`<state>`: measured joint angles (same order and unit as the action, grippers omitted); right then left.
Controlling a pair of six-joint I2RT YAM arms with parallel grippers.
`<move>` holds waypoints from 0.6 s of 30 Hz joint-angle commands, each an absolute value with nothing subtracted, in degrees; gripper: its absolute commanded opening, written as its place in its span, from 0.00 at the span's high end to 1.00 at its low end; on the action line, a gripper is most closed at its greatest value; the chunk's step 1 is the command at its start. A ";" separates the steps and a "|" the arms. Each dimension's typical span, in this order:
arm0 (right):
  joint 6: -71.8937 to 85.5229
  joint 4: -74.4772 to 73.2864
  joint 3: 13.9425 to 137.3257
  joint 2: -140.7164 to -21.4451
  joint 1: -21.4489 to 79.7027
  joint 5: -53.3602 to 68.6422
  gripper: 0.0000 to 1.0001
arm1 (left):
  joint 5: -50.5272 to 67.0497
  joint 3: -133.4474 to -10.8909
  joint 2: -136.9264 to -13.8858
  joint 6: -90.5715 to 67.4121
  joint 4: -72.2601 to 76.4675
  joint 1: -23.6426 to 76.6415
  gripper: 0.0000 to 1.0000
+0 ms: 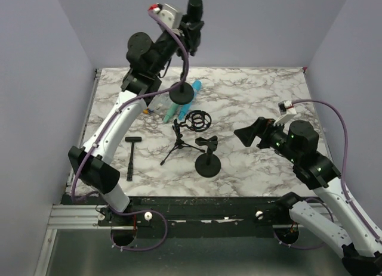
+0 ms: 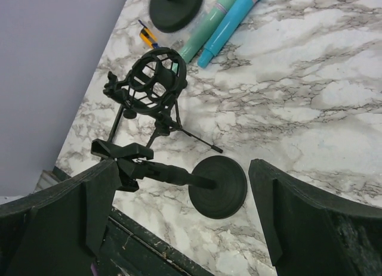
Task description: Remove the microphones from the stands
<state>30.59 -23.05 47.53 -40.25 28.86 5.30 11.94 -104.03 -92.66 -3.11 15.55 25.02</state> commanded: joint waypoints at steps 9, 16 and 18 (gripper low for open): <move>32.87 -30.96 49.69 -33.47 28.70 -3.55 0.00 | 7.40 -108.91 -103.68 -0.29 17.87 47.87 1.00; 32.56 -35.39 50.11 -34.08 28.69 -11.47 0.00 | -33.64 -119.09 -111.09 7.56 15.21 61.58 1.00; 32.99 -36.92 50.36 -34.28 28.74 -14.32 0.00 | -39.93 -118.58 -111.77 11.25 19.01 64.20 1.00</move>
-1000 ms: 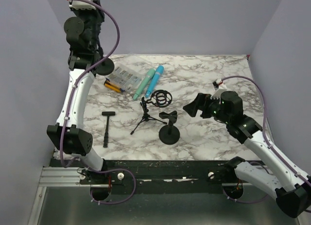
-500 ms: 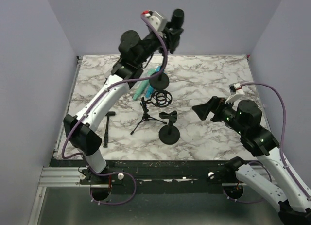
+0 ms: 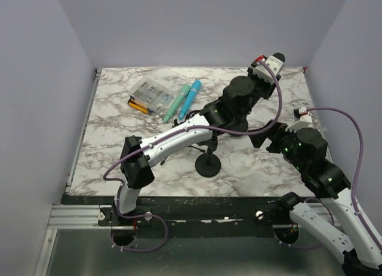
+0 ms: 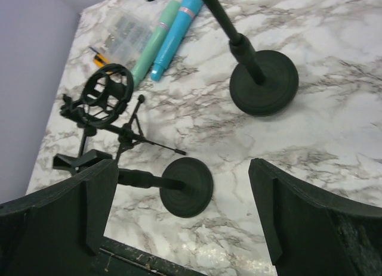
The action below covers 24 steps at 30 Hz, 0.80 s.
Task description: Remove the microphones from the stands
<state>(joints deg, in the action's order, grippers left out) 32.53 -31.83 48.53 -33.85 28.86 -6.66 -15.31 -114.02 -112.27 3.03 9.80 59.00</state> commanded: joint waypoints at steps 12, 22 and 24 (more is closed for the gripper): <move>34.31 -36.63 50.25 -35.66 28.74 -15.86 0.00 | -60.16 -116.87 -111.45 13.64 23.07 69.18 1.00; 33.35 -34.88 49.68 -38.70 28.73 -13.22 0.00 | -62.81 -109.47 -109.09 3.98 20.79 69.65 1.00; 33.15 -34.57 49.62 -39.40 28.74 -12.20 0.01 | -62.82 -108.56 -108.74 2.80 20.80 69.62 1.00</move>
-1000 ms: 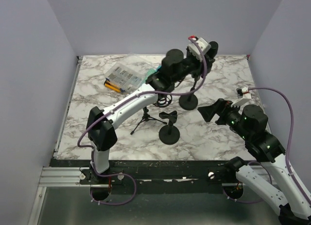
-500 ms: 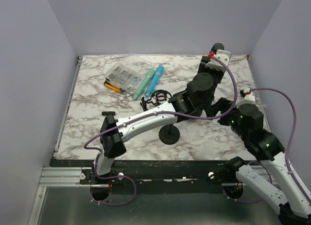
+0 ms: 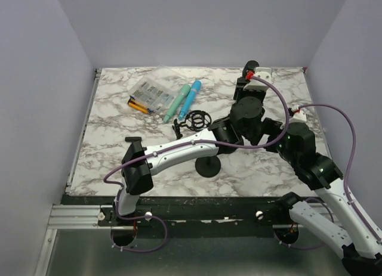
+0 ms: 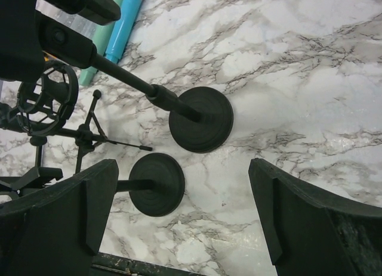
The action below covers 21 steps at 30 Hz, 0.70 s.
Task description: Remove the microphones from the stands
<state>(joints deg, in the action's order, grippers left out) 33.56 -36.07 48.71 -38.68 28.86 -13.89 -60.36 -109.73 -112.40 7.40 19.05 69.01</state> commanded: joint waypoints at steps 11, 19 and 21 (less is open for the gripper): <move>29.45 -32.20 48.82 -40.39 28.71 -4.66 0.00 | -52.85 -105.10 -101.87 -13.98 1.43 69.58 0.18; 27.26 -33.68 52.81 -40.67 28.74 -4.19 0.00 | -32.05 -96.61 -89.15 -20.03 -10.11 69.41 0.01; 27.22 -33.41 54.00 -40.97 28.70 -2.84 0.00 | -26.27 -91.18 -83.72 -20.32 -9.39 68.85 0.01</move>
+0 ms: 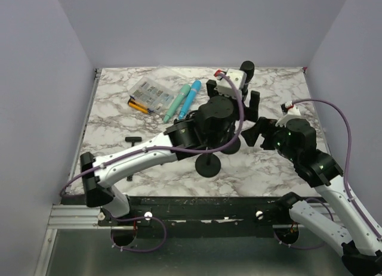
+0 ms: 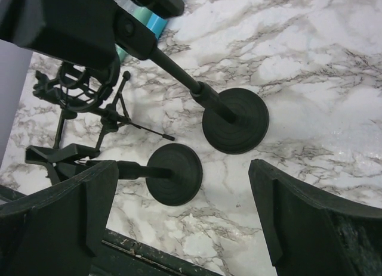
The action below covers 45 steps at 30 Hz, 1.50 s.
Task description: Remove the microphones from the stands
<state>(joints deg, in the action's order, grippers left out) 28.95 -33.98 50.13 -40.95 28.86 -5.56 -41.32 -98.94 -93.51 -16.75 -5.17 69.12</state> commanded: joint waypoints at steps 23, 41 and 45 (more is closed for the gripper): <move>36.10 -29.70 73.81 -62.81 28.96 -0.64 0.02 | 25.77 -69.62 -57.85 -22.02 -4.74 38.52 0.01; 22.08 -36.78 68.87 -51.58 28.89 0.28 0.00 | 39.12 -90.51 -87.46 -16.06 13.15 37.36 0.01; 21.60 -36.57 67.04 -50.64 28.94 1.89 0.00 | 38.23 -95.35 -92.82 -14.44 13.48 38.98 0.01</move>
